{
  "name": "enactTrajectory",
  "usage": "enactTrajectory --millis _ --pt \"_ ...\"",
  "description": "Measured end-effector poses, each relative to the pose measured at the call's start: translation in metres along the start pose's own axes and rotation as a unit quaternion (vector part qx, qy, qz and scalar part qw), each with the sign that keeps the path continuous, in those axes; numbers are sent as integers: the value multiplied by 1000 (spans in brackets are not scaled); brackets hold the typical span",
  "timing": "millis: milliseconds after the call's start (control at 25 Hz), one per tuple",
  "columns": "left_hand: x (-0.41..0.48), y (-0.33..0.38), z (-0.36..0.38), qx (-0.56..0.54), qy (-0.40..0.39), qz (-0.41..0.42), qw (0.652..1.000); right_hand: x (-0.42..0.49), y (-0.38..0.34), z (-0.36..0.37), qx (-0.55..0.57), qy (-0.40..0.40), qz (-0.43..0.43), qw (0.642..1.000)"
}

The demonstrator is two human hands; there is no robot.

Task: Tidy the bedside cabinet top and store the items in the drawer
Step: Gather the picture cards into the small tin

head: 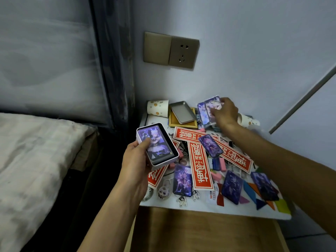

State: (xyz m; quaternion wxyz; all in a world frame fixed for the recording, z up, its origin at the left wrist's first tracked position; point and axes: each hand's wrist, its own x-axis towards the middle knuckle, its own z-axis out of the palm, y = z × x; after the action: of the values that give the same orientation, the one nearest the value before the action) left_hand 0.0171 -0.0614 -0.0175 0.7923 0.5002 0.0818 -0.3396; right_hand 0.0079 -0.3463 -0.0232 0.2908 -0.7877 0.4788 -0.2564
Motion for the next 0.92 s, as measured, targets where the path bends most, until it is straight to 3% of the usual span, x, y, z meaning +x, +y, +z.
enactTrajectory --millis 80,160,280,720,920 --pt "-2 -4 3 -3 -2 -7 1000 -42 -13 -26 128 -64 6 990" --pt "-4 -9 6 -8 -11 -5 1000 -89 -22 -44 246 -182 13 952" --pt "-6 -19 9 1 -29 5 1000 -132 -30 -48 230 -264 -15 937" --pt "-6 -15 10 -37 -42 -5 998 -152 -39 -16 143 -260 -11 955" --pt "-6 -19 8 -40 -22 20 999 -163 -41 -15 63 -245 -97 963"
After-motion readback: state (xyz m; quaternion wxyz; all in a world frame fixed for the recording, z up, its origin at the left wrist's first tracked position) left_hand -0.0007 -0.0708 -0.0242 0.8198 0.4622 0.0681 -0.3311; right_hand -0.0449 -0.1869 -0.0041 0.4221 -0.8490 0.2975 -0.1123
